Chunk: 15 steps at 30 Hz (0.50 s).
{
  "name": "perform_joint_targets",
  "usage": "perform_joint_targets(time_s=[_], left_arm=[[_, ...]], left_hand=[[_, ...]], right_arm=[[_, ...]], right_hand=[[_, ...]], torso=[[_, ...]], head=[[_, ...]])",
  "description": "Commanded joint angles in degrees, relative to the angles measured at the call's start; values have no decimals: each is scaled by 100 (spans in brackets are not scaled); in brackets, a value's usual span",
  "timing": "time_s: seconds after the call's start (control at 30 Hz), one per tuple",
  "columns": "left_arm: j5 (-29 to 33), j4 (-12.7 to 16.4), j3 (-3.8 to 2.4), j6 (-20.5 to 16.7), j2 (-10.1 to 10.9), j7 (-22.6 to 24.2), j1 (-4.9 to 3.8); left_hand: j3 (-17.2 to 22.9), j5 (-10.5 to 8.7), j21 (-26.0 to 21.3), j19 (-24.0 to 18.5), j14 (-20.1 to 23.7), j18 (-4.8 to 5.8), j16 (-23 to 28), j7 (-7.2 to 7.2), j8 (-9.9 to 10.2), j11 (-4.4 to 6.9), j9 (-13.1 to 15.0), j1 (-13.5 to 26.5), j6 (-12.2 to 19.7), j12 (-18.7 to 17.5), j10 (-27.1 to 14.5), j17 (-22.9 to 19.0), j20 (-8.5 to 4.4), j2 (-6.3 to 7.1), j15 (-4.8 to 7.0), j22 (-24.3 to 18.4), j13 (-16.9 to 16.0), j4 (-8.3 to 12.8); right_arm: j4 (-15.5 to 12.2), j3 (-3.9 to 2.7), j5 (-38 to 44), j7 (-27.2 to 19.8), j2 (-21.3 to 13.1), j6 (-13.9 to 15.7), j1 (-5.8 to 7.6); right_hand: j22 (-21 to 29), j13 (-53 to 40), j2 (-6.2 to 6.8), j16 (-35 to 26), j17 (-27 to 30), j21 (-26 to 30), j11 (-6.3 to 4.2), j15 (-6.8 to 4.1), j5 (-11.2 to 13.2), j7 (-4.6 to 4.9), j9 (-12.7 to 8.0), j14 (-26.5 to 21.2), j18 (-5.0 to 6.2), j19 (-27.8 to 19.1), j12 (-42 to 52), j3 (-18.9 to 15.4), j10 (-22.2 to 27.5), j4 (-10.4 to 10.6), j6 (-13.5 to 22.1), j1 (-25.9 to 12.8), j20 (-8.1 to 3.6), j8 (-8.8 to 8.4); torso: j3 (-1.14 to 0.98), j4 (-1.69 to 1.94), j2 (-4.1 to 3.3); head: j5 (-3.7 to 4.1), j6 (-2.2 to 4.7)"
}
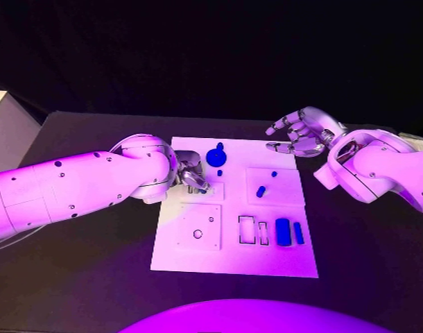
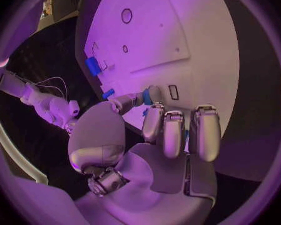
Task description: Assemble the parts on the task board
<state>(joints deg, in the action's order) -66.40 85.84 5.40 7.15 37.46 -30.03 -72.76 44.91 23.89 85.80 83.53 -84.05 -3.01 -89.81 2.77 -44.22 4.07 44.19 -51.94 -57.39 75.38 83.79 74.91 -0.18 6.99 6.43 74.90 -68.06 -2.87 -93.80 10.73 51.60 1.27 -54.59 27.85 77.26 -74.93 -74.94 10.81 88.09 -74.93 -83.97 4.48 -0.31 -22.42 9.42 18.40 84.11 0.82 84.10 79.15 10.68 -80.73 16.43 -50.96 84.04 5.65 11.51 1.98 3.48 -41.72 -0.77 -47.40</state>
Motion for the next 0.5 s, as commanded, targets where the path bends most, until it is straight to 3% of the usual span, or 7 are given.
perform_joint_targets(time_s=[0.03,0.07,0.23,0.5], left_arm=[[127,-20,14,82,-53,-22,19],[130,-24,14,83,-61,-22,19],[139,-39,14,86,-100,-23,19],[145,-47,15,103,-154,-20,19]], left_hand=[[546,0,-29,22,-595,62,-19,-352,36,24,-6,-65,-321,-16,-21,1509,-1,-102,29,442,23,584],[525,221,-36,17,-595,60,-19,-349,40,24,-2,-36,-279,-36,-39,1509,-2,-43,31,435,33,556],[568,415,-39,16,-595,59,-19,-351,38,28,3,-33,-253,-51,-50,1509,-4,-23,33,435,36,548],[628,499,-33,26,-595,63,-19,-350,33,28,6,-31,-246,-47,-48,1509,-5,17,35,452,20,570]], right_arm=[[-13,0,56,-33,-4,-76,-4],[-13,0,56,-33,-4,-76,-4],[-16,0,56,-37,-2,-76,-4],[-22,0,56,-42,-3,-77,-4]], right_hand=[[-1094,-503,21,-28,-1080,36,-4,38,-17,-2,-5,472,76,314,-3,18,24,-1,31,-65,25,-9],[-1094,-503,21,-28,-1080,36,-4,38,-17,-2,-5,472,76,314,-3,18,24,-1,31,-65,25,-9],[-1086,-498,20,-29,-1079,49,-4,38,-19,-2,-5,472,79,309,-9,21,28,0,32,-68,25,-9],[-1087,-497,19,-29,-1078,48,-4,39,-22,-2,-6,472,79,309,-10,26,29,1,32,-71,25,-9]], torso=[[-3,2,1],[-2,3,1],[0,-1,3],[0,2,0]], head=[[-11,-8],[-12,-6],[-20,-5],[-26,-13]])
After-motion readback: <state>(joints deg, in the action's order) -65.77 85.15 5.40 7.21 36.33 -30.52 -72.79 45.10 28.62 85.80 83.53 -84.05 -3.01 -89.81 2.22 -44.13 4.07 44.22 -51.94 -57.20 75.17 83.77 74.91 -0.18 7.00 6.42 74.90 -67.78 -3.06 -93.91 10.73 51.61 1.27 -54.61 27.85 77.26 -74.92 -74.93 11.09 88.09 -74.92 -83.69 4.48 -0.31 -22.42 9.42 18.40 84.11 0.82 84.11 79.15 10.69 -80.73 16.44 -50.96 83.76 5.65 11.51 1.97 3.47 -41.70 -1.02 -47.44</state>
